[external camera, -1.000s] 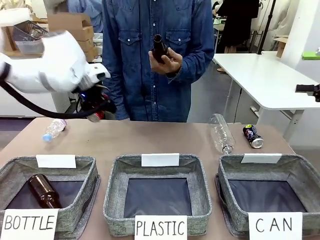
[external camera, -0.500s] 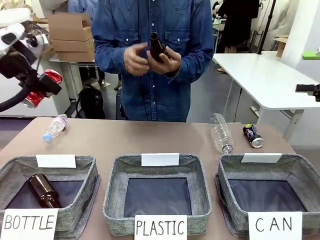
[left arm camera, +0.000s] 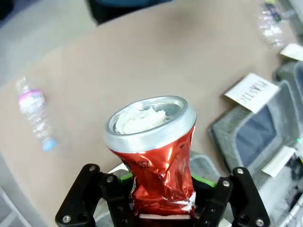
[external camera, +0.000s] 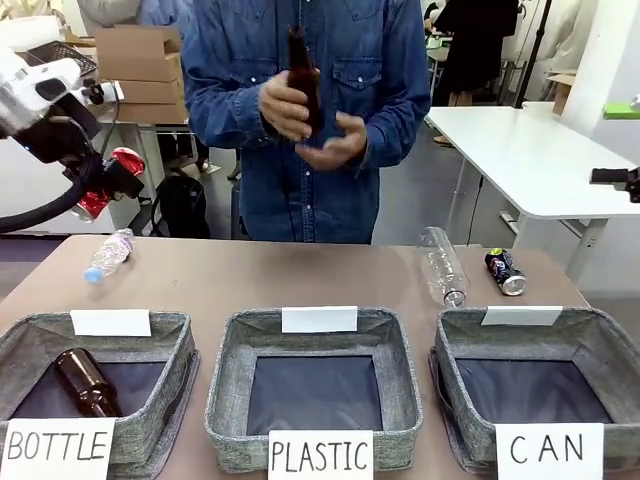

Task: Sort the can waste into the basket.
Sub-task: Pick up the can waste from the table and place it in the right Fabric basket.

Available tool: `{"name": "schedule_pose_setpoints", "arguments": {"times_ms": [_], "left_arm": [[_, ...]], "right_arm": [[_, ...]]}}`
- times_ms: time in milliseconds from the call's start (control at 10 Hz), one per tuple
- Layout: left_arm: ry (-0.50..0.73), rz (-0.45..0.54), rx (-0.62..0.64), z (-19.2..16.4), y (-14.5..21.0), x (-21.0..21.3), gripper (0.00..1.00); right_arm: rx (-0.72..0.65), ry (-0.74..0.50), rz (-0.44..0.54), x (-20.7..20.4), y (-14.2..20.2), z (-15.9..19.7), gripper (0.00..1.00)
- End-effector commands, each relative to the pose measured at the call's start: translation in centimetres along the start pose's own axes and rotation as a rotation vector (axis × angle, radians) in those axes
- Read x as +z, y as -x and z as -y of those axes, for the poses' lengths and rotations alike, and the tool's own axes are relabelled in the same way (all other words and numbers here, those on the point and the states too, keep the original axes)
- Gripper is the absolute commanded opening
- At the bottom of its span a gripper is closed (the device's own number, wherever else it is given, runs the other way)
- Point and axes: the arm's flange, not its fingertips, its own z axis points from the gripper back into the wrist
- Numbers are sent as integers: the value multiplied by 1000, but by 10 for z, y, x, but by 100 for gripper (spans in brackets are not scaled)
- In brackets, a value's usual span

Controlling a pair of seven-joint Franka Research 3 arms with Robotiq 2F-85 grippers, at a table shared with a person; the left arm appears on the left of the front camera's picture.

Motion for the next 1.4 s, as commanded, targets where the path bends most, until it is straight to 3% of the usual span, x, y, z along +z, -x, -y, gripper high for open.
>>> {"name": "schedule_pose_setpoints", "arguments": {"times_ms": [0, 100, 300, 500, 600, 800, 1000, 1100, 1300], "left_arm": [[174, 5, -118, -12, -2, 32, 0], [127, 29, -96, -37, 9, 61, 0], [29, 118, 36, -106, 79, 146, 0], [57, 277, 190, -135, 155, 196, 0], [98, 336, 210, -137, 177, 200, 0], [134, 338, 243, -135, 180, 192, 0], [182, 223, 180, -109, 144, 171, 0], [148, 221, 159, -111, 138, 175, 0], [42, 239, 332, -138, 151, 190, 0]], "right_arm": [[25, -26, 10, -3, -2, 1, 100], [25, -26, 10, -3, -2, 1, 100], [25, -26, 10, -3, -2, 1, 100], [25, -26, 10, -3, -2, 1, 100], [25, -26, 10, -3, -2, 1, 100], [25, -26, 10, -3, -2, 1, 100], [25, -26, 10, -3, -2, 1, 100], [25, -26, 10, -3, -2, 1, 100], [25, -26, 10, -3, -2, 1, 100]]}}
